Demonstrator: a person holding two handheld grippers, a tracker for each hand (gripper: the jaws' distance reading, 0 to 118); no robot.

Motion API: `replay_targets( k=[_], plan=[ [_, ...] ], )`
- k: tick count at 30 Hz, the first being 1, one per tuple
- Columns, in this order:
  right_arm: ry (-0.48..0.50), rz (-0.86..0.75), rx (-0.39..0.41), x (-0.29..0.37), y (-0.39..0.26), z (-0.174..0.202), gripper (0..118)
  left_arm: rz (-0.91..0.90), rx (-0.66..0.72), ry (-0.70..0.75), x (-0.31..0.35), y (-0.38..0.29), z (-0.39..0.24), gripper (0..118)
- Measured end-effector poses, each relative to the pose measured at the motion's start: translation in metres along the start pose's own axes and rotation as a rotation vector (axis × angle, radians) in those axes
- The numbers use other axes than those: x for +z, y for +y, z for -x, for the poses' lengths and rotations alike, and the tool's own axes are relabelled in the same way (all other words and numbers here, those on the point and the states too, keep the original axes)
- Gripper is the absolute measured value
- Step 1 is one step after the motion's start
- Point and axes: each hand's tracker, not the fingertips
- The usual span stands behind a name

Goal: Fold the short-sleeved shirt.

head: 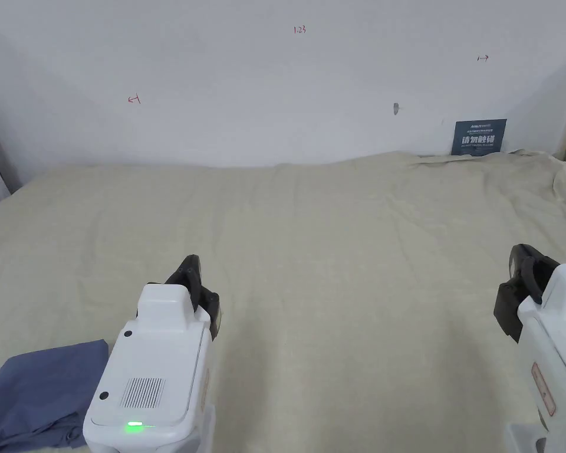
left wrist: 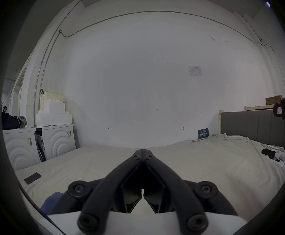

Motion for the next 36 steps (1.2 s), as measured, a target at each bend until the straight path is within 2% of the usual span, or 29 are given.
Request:
replay_targets(
  k=[36],
  plan=[
    [0.001,-0.004,0.014,-0.0007,0.0016,0.0032,0,0.007,-0.017,-0.002,-0.0051,-0.0010,0.0041,0]
  ],
)
